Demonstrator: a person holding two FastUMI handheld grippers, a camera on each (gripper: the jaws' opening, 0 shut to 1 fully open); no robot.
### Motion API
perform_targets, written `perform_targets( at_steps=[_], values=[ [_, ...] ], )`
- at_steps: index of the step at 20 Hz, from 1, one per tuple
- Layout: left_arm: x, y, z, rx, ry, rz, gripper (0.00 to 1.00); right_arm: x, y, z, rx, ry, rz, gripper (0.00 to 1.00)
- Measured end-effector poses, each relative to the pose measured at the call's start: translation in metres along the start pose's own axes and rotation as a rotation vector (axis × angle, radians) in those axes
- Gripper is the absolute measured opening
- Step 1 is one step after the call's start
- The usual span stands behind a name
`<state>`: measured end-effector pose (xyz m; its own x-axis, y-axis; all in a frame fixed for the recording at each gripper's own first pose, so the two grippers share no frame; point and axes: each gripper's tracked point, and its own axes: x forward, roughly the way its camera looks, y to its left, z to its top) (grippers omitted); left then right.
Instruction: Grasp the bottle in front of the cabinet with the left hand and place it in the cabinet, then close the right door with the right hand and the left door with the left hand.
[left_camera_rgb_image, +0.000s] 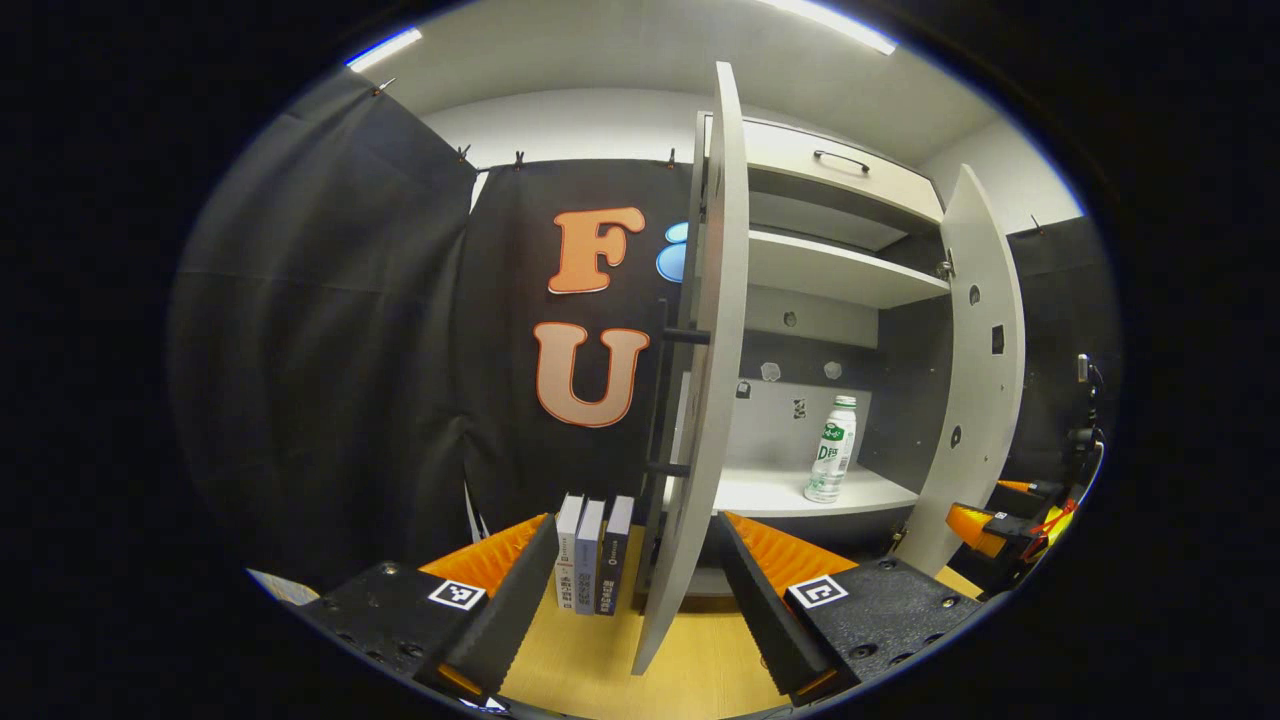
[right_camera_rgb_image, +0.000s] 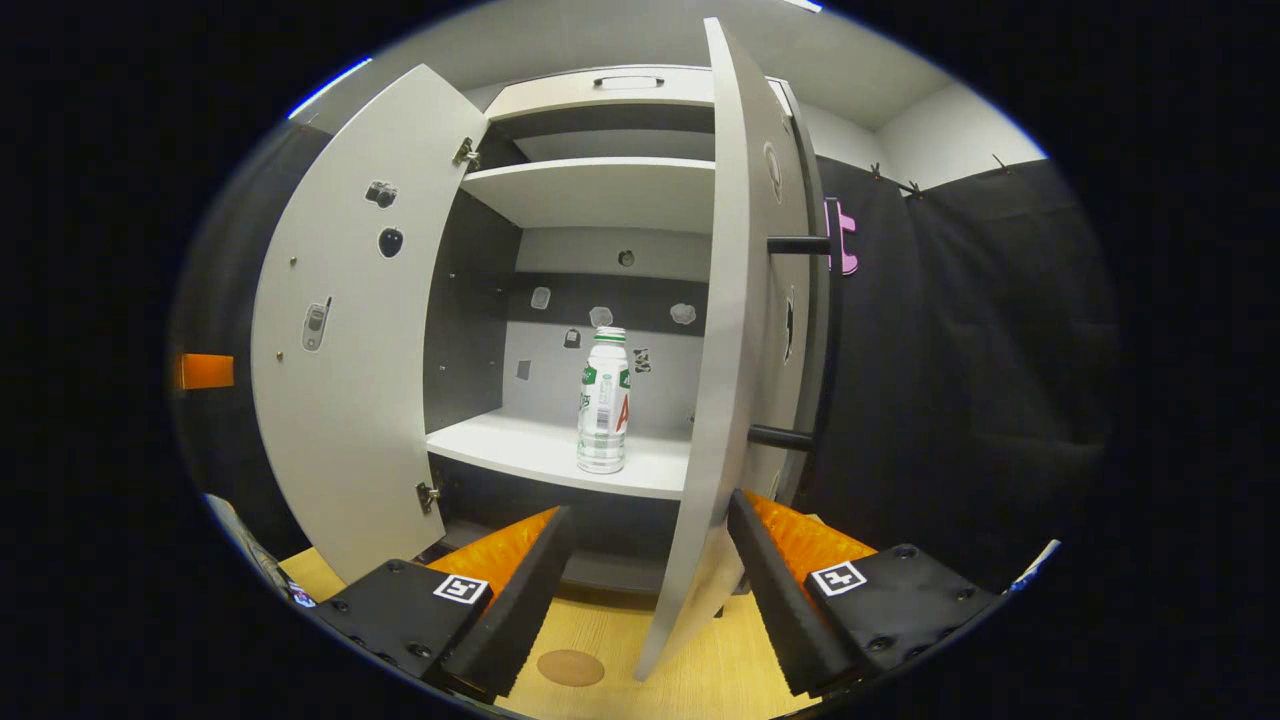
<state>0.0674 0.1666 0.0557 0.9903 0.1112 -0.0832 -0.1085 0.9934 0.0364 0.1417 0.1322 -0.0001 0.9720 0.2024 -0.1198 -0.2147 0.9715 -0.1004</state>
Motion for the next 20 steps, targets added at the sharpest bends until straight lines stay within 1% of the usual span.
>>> perform_targets(
  at_steps=[1, 2, 4, 5, 6, 8, 9, 10, 11, 12, 14, 15, 17, 18, 20],
  values=[
    [0.001, 0.002, -0.002, 0.001, 0.002, 0.002, 0.93, 0.003, 0.009, 0.001, -0.002, -0.001, 0.017, 0.94],
    [0.002, 0.005, -0.003, 0.002, 0.003, 0.005, 0.95, 0.005, 0.019, 0.001, 0.000, -0.001, 0.041, 1.00],
    [0.001, 0.010, -0.006, 0.000, 0.007, 0.011, 0.95, 0.009, 0.044, 0.002, 0.008, 0.001, 0.104, 1.00],
    [0.002, 0.012, -0.007, -0.001, 0.011, 0.015, 0.95, 0.012, 0.050, 0.002, 0.012, 0.001, 0.115, 0.94],
    [0.003, 0.015, -0.009, -0.004, 0.013, 0.019, 0.95, 0.014, 0.055, 0.001, 0.016, 0.004, 0.121, 0.94],
    [0.005, 0.021, -0.009, -0.004, 0.015, 0.026, 0.95, 0.016, 0.056, 0.002, 0.029, 0.007, 0.125, 0.94],
    [0.005, 0.023, -0.009, -0.002, 0.016, 0.030, 0.93, 0.015, 0.054, 0.002, 0.031, 0.007, 0.123, 0.94],
    [0.006, 0.026, -0.011, -0.001, 0.017, 0.034, 0.93, 0.015, 0.052, 0.003, 0.027, 0.005, 0.117, 0.97],
    [0.009, 0.028, -0.012, -0.001, 0.018, 0.037, 0.93, 0.016, 0.050, 0.004, 0.023, 0.003, 0.113, 0.94],
    [0.010, 0.029, -0.014, -0.003, 0.019, 0.038, 0.95, 0.016, 0.049, 0.005, 0.019, 0.001, 0.110, 0.94],
    [0.013, 0.032, -0.016, -0.011, 0.021, 0.037, 0.95, 0.013, 0.048, 0.008, 0.015, -0.003, 0.107, 0.94],
    [0.014, 0.032, -0.017, -0.013, 0.023, 0.036, 0.93, 0.011, 0.047, 0.010, 0.014, -0.006, 0.105, 0.94],
    [0.015, 0.037, -0.021, -0.011, 0.027, 0.044, 0.95, 0.008, 0.042, 0.017, 0.012, -0.016, 0.095, 0.94],
    [0.016, 0.039, -0.021, -0.009, 0.028, 0.049, 0.95, 0.006, 0.040, 0.020, 0.012, -0.022, 0.090, 0.97],
    [0.015, 0.045, -0.021, -0.009, 0.024, 0.059, 0.95, 0.001, 0.033, 0.028, 0.019, -0.034, 0.081, 0.97]
  ],
)
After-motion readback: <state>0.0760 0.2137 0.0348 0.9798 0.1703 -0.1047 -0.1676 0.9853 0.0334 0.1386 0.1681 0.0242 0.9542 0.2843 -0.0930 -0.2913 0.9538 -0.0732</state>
